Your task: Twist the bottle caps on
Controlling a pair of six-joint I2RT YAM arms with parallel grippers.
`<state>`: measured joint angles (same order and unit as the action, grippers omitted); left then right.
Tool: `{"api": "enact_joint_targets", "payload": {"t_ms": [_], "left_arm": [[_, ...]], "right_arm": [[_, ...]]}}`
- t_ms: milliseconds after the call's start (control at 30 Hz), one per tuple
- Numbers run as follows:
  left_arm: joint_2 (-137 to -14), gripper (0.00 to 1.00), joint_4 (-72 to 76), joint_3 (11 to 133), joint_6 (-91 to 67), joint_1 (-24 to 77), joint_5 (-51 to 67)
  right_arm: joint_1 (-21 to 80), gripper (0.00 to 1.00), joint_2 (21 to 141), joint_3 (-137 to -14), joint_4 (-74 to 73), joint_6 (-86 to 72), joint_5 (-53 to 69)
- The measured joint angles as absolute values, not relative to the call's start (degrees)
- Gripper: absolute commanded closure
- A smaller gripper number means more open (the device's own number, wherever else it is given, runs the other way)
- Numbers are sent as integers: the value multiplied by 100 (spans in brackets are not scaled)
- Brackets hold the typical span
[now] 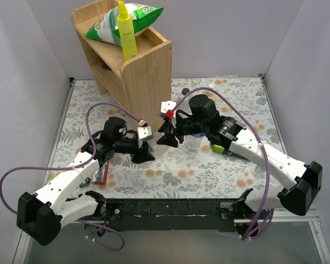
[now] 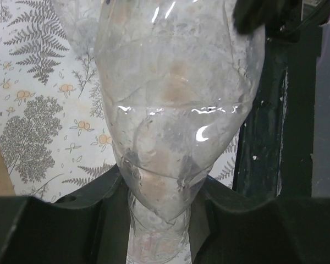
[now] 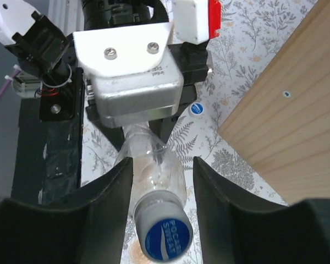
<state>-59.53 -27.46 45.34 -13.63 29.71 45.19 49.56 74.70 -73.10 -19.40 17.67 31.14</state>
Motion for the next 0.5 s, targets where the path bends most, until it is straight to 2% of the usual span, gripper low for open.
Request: {"api": "enact_joint_targets", "payload": {"t_ms": [133,167,367,500], "left_arm": [[-5902,100,-2504,4506,-1636,2995,4550],[-5900,100,-2471,4497,-1678,2995,4560],[-5872,100,-2287,4491,-1929,3000,4604],[-5863,100,-2143,4451,-2213,2945,4578]], "right_arm": [[4980,40,7682,-7310,-1538,1286,3037],[4978,36,7708,-7310,-1474,1170,3009],[4901,34,7824,-7310,-1153,593,2899],[4506,34,7843,-7310,-998,-21,3024]]}}
